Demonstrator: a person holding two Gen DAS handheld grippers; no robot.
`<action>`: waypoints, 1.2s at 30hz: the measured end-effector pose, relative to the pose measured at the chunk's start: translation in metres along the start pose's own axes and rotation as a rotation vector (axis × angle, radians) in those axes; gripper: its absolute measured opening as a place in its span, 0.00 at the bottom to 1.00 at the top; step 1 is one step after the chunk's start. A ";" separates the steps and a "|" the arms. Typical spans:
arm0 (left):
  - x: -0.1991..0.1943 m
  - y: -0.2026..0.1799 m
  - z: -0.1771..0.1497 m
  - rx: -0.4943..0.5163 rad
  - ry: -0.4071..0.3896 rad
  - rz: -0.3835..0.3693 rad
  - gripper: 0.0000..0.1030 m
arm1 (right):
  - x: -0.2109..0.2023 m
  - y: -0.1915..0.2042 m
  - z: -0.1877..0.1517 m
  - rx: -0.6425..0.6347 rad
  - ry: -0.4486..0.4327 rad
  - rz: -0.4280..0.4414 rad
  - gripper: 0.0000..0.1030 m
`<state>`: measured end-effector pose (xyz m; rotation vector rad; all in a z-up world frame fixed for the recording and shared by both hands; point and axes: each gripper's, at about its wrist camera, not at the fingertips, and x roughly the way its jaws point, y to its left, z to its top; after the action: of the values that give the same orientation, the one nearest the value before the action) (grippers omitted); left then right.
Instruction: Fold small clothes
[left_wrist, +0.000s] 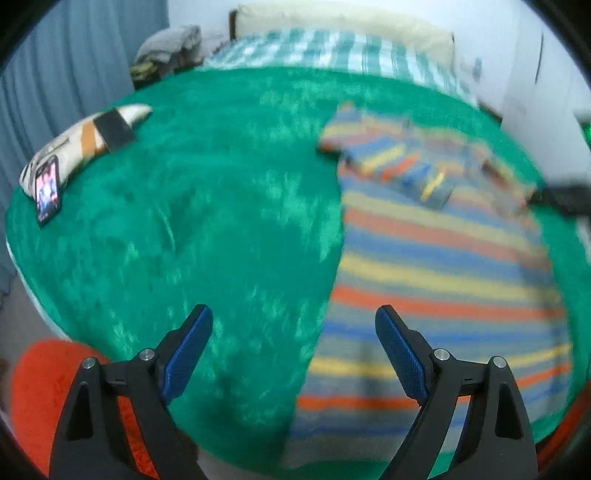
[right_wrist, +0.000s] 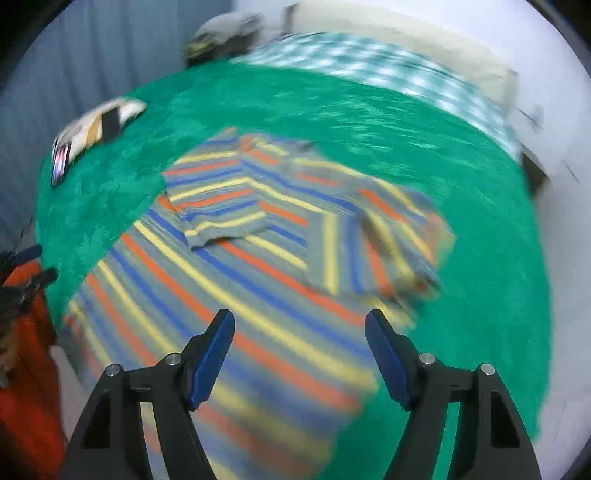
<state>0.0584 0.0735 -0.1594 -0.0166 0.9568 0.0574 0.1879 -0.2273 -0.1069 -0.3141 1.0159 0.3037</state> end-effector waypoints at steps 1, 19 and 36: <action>0.006 0.001 -0.003 0.008 0.046 0.021 0.85 | 0.023 0.004 0.009 -0.017 0.012 -0.019 0.67; 0.022 0.018 -0.001 -0.115 0.111 -0.041 0.85 | -0.066 -0.269 -0.120 0.792 -0.129 -0.268 0.04; 0.007 -0.014 -0.001 0.107 0.088 0.047 0.85 | -0.008 -0.269 -0.218 0.932 0.035 -0.355 0.03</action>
<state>0.0622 0.0599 -0.1659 0.1022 1.0467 0.0488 0.1192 -0.5601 -0.1763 0.3491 1.0115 -0.5016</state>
